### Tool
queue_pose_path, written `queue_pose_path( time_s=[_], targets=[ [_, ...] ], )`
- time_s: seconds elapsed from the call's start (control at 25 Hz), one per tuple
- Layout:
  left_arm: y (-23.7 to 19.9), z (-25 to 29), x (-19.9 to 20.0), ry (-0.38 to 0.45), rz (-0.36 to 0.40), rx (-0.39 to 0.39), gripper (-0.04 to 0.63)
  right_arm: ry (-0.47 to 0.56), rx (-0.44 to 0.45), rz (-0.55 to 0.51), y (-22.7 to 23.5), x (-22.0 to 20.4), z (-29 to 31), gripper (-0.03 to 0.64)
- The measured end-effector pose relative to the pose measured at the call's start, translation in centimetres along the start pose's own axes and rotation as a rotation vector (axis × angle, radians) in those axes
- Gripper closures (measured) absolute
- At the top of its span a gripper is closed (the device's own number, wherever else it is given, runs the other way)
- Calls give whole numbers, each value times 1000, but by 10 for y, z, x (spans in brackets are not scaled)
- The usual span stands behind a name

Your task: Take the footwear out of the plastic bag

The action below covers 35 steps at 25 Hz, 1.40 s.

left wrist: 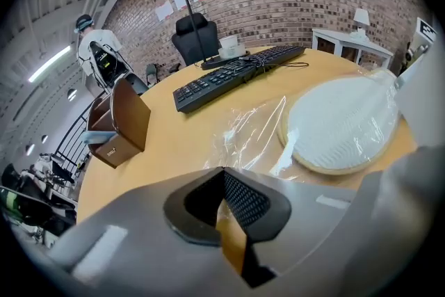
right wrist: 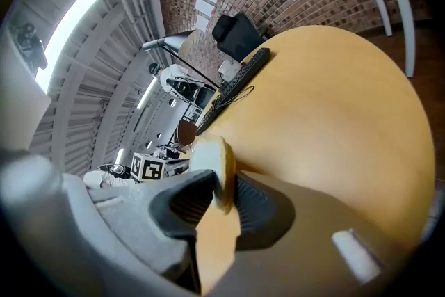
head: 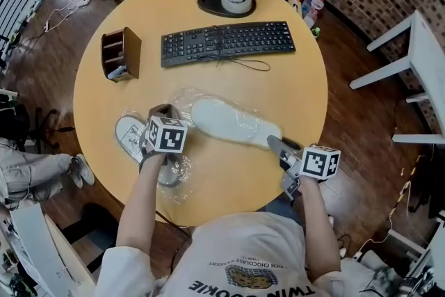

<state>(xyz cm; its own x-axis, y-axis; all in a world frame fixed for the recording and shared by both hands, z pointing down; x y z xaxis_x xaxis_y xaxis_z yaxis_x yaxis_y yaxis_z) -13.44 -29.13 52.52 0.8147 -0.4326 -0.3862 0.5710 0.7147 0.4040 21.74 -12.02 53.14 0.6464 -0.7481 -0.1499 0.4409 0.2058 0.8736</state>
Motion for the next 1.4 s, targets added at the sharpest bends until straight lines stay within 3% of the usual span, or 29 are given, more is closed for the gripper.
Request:
queue_pose_path(
  time_s=[0.72, 1.4],
  targets=[
    [2, -1, -1, -8, 12, 26, 591, 138, -71, -74, 13, -18, -54, 532],
    [4, -2, 0, -20, 24, 34, 591, 216, -88, -22, 33, -26, -99, 534]
  ],
)
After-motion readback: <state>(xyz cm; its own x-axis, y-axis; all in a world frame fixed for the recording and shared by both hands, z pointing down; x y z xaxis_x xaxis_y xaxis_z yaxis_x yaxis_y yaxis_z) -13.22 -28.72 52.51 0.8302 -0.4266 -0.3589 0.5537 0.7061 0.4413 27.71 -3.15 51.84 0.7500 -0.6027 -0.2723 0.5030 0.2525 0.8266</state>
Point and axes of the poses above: the fingertips, and each gripper's own axes: z forward along the fingers, y to its right, x out of its top, the point moved 10 cm from there along -z, backward along the fingers, and after that the axes turned 15 degrees about z, right-handed, at the moved point
